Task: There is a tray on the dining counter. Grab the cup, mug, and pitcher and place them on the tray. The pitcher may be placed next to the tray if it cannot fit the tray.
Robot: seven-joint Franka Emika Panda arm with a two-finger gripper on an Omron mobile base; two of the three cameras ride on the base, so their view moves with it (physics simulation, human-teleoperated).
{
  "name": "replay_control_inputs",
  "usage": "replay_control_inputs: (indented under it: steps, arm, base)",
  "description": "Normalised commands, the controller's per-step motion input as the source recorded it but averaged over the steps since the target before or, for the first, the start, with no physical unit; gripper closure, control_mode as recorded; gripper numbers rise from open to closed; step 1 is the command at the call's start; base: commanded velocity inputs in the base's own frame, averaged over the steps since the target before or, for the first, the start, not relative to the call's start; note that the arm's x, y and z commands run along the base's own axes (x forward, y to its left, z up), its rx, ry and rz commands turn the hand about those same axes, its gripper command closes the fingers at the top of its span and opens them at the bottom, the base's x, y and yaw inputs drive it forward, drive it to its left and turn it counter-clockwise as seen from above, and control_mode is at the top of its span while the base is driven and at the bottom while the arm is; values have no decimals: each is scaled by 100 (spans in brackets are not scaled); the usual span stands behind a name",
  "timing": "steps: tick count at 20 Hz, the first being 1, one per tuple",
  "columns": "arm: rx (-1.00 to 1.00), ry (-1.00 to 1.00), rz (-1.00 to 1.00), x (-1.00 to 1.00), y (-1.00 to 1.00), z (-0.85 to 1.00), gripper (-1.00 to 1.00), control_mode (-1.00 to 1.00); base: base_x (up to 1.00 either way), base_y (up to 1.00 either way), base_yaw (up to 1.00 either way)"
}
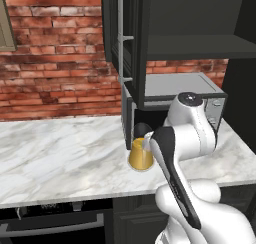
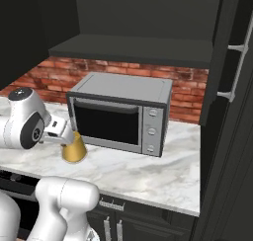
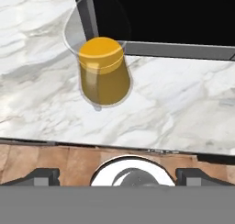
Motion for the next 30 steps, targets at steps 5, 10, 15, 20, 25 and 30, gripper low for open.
replay_control_inputs:
  steps: [5, 10, 15, 20, 25, 30]
  arm:
    - [0, 0, 0, 24, 18, -21, -100, -100]
    - [0, 0, 0, 22, 14, -25, -100, -100]
    - [0, 0, 0, 21, 14, -25, -100, -100]
    - [0, 0, 0, 23, 17, -20, -100, -100]
    - [0, 0, 0, 25, 2, -17, -100, -100]
    - [0, 0, 0, 26, 0, -17, -100, -100]
  base:
    - [0, 0, 0]
    - [0, 0, 0]
    - [0, 0, 0]
    - [0, 0, 0]
    - [0, 0, 0]
    - [0, 0, 0]
